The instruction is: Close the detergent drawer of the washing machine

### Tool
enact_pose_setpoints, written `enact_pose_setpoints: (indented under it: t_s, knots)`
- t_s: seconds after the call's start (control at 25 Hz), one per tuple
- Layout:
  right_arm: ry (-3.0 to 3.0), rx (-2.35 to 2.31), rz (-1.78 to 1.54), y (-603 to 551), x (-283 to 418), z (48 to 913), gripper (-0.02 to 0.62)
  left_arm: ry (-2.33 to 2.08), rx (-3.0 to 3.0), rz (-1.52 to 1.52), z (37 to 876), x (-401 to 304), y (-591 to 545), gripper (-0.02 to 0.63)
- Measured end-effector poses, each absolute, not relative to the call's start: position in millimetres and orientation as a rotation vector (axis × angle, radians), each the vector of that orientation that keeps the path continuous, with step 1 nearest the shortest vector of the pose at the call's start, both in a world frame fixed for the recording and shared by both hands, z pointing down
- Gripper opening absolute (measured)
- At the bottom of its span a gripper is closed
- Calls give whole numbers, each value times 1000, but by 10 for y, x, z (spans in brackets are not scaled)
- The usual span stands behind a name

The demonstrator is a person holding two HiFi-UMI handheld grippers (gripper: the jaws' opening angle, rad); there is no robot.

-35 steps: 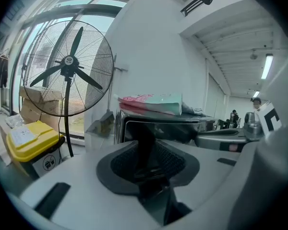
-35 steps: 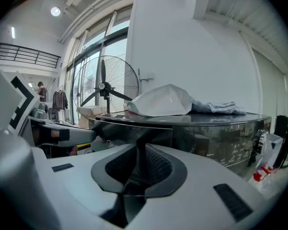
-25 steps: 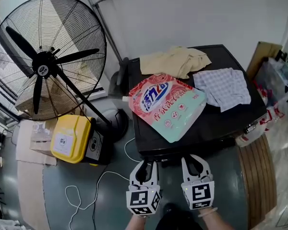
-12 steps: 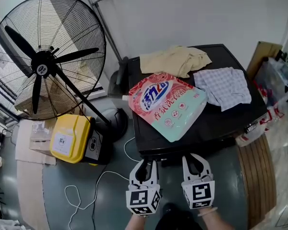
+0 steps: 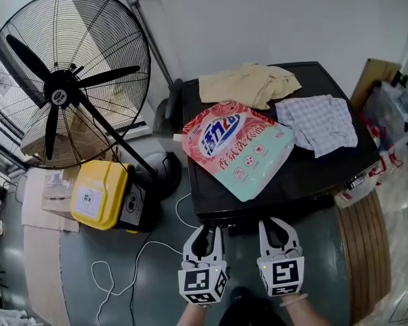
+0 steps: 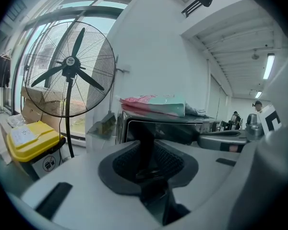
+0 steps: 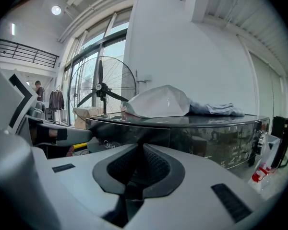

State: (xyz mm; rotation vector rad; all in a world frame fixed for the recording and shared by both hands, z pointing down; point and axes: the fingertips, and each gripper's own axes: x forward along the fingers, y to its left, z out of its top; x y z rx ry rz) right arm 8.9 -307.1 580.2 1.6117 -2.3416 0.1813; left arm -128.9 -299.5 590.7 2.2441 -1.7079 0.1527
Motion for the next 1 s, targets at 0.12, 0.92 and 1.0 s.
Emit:
enact_pose_setpoints:
  t_s: [0.12, 0.92, 1.0]
  knots:
    - [-2341, 1614, 183, -3076, 94, 5801, 51, -1720, 2241, 154, 5903, -1290, -2999, 101]
    - [-2340, 1621, 194, -3214, 84, 5811, 41, -1729, 2222, 169, 5917, -1315, -3154, 97]
    - [-2342, 1624, 190, -3214, 84, 5808, 41, -1734, 2223, 170, 5918, -1320, -3153, 94]
